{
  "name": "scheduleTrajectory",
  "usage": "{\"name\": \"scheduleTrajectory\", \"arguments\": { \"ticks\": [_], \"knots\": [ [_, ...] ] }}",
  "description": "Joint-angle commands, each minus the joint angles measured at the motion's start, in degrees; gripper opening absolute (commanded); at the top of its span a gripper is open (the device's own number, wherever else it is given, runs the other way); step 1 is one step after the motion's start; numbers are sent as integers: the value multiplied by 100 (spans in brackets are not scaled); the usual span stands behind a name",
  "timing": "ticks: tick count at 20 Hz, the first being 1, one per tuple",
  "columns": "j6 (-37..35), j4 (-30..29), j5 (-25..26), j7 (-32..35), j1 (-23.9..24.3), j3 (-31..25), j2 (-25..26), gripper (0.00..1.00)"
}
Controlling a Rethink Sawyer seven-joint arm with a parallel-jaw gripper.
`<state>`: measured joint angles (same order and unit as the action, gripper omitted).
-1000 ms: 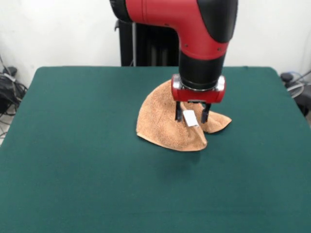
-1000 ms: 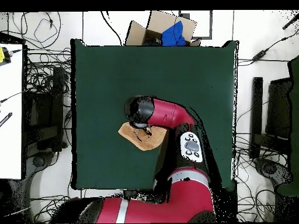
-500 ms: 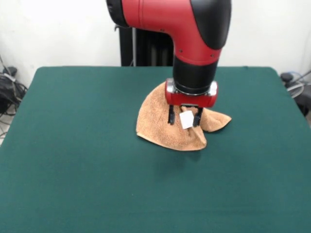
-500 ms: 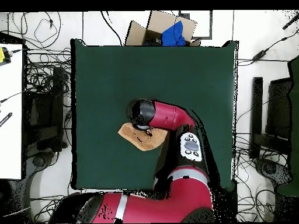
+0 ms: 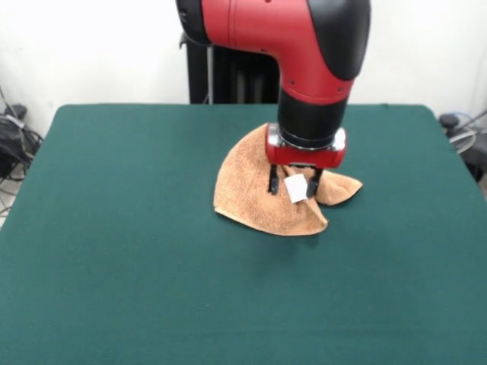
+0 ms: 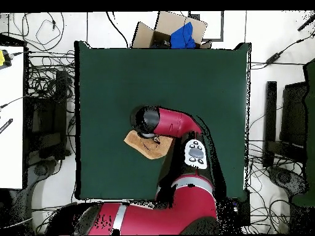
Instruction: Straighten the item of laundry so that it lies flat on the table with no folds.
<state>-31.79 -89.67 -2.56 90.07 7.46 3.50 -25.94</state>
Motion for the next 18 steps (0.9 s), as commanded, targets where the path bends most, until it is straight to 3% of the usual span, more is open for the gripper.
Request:
{"name": "scheduleTrajectory", "arguments": {
  "ticks": [1,10,18],
  "knots": [
    [147,-262,-116,1227,-162,-110,112,100],
    [-220,-289,-293,1311,-271,-149,-105,100],
    [192,-243,-245,1326,-297,-141,164,100]
  ]
}}
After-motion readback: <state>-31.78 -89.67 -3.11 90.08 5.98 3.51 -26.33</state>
